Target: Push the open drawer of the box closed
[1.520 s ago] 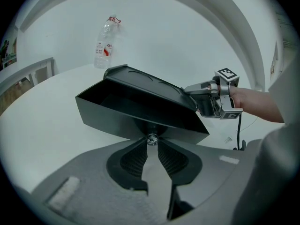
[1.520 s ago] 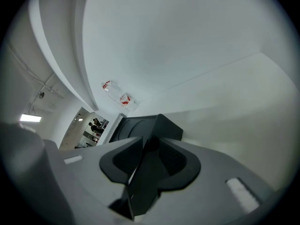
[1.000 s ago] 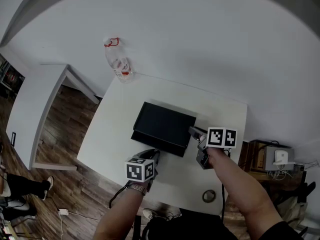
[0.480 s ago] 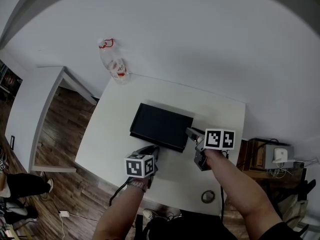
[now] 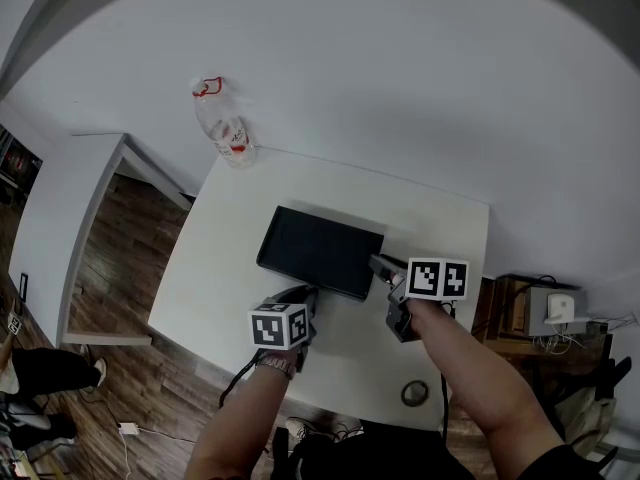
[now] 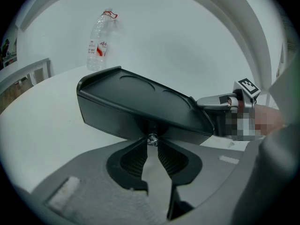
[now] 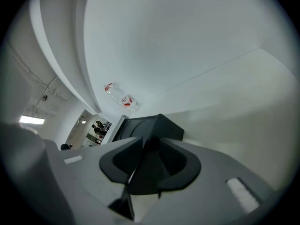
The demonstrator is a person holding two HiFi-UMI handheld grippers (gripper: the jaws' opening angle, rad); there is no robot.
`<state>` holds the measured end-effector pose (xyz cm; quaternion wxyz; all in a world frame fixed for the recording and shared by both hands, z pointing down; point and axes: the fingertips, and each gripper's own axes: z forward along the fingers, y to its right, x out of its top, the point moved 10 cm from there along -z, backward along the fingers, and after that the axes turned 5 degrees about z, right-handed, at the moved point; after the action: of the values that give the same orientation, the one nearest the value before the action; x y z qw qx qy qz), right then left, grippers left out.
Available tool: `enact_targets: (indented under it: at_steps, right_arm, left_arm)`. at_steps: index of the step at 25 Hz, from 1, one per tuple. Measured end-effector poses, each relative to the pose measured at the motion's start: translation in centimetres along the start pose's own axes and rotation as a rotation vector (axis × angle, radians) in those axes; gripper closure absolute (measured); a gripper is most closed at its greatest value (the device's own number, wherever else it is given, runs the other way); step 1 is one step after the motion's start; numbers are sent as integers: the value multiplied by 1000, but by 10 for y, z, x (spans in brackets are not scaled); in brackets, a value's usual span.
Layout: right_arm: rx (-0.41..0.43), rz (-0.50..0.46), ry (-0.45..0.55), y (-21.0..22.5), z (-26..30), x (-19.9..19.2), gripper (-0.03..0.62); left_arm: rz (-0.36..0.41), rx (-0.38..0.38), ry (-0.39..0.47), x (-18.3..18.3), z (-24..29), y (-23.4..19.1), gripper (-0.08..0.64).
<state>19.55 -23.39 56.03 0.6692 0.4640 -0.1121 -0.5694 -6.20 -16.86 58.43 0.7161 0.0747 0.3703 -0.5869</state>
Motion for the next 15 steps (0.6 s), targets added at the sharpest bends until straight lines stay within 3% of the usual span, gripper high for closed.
enact_targets:
  at_steps: [15]
  right_arm:
    - [3, -10, -6, 1, -1, 1, 476]
  left_arm:
    - [-61, -32, 39, -15, -9, -3, 486]
